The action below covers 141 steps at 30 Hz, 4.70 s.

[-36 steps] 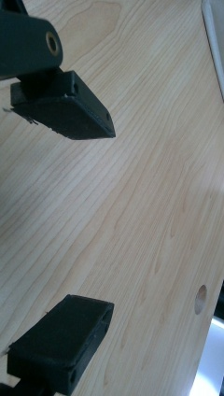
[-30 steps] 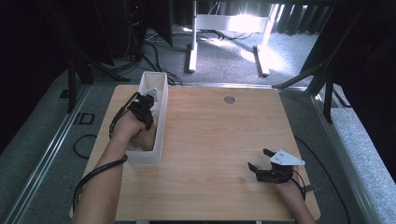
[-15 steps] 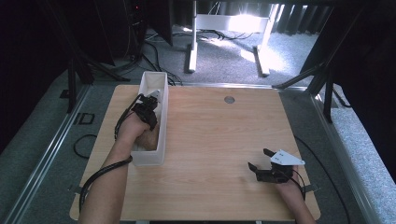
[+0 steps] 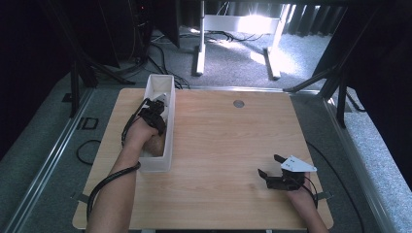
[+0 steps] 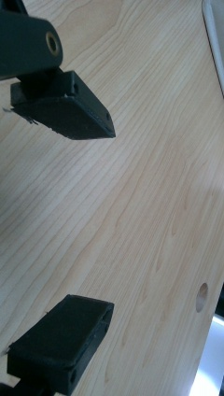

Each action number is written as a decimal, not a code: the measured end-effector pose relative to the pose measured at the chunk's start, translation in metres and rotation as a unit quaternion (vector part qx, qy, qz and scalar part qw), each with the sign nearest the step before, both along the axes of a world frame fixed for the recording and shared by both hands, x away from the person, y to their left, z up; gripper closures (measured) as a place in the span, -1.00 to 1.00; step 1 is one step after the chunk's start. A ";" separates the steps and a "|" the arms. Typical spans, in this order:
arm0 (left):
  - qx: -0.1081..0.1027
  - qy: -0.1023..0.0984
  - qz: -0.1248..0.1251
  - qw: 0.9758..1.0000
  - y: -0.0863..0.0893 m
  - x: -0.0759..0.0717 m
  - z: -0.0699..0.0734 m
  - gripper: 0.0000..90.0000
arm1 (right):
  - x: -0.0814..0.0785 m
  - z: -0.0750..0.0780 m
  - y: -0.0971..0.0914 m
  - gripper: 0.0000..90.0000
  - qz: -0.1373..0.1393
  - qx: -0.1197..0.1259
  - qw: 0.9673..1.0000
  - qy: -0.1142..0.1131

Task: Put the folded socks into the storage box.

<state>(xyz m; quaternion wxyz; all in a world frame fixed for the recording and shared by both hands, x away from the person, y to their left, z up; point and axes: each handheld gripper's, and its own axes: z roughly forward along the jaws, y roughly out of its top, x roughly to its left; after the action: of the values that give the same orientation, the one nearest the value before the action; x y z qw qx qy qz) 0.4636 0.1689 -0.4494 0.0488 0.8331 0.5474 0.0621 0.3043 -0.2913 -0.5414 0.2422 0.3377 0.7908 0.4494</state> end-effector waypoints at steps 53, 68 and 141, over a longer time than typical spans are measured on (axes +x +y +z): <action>-0.092 -0.073 -0.053 0.992 0.042 -0.093 0.046 0.03 | 0.000 0.000 0.000 -0.69 0.000 -0.002 1.000 0.001; -0.115 -0.100 -0.050 0.987 0.075 -0.133 0.041 0.02 | 0.001 0.000 0.001 -0.69 0.000 -0.005 1.000 0.002; -0.217 -0.313 0.031 0.924 0.124 -0.220 -0.089 -0.06 | 0.000 -0.001 0.001 -0.70 -0.005 -0.008 1.000 -0.003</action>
<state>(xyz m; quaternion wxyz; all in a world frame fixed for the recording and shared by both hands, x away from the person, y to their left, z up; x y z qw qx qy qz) 0.2436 0.2927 -0.5382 0.3949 0.7229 0.5302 0.2008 0.3044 -0.2901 -0.5424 0.2491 0.3383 0.7921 0.4427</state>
